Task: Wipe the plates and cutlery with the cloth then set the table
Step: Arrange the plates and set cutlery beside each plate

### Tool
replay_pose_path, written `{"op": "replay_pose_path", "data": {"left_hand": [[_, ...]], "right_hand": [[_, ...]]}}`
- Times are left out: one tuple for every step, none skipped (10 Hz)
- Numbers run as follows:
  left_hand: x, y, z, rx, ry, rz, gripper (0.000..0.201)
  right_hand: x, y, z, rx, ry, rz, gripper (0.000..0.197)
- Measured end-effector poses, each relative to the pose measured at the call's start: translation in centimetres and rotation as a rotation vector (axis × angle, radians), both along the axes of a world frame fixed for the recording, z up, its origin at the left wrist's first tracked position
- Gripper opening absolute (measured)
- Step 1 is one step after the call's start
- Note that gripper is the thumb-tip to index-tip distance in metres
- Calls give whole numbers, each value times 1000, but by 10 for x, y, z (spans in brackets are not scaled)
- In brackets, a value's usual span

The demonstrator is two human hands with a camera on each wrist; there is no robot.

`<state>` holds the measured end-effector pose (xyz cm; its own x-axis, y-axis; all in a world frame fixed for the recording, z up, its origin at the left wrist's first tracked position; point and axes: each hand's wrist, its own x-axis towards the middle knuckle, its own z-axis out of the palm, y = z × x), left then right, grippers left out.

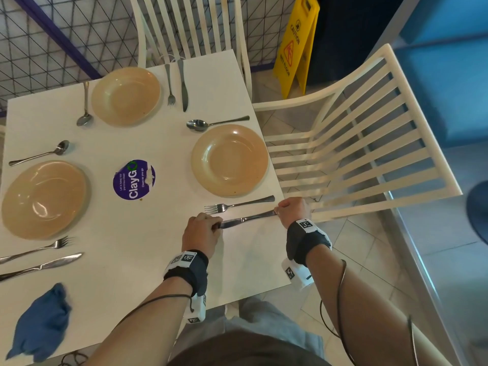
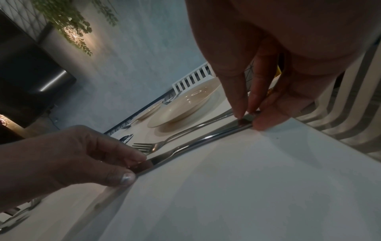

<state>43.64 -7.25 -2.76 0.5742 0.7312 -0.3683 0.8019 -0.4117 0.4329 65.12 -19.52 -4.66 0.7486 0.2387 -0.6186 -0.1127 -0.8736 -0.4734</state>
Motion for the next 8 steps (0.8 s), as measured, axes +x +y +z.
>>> {"op": "replay_pose_path", "data": {"left_hand": [[-1,-1,1,6,4,-6,27],[-2,-2,1,12,15,-7,27],[-4,-2,0,12,39,-16,29],[-10,-3,-2,15,25,-14,31],[-17,-3,1,13,-3,9,32],[-35,-1,5,-4,-35,79,35],[-61,3,13,-20,-69,148,38],[-102,5,13,-121,-125,261,28]], "right_hand": [[-1,-1,0,7,-4,-2,12],[-1,-3,1,15,-5,-4,14],[-2,-4,3,17,-4,-4,18],[-2,-6,4,26,-13,10,23],[-1,-10,7,56,-6,19,25],[-3,-18,6,95,-5,-1,28],[-8,-24,4,98,2,-3,34],[-17,-38,-8,97,-22,-37,40]]}}
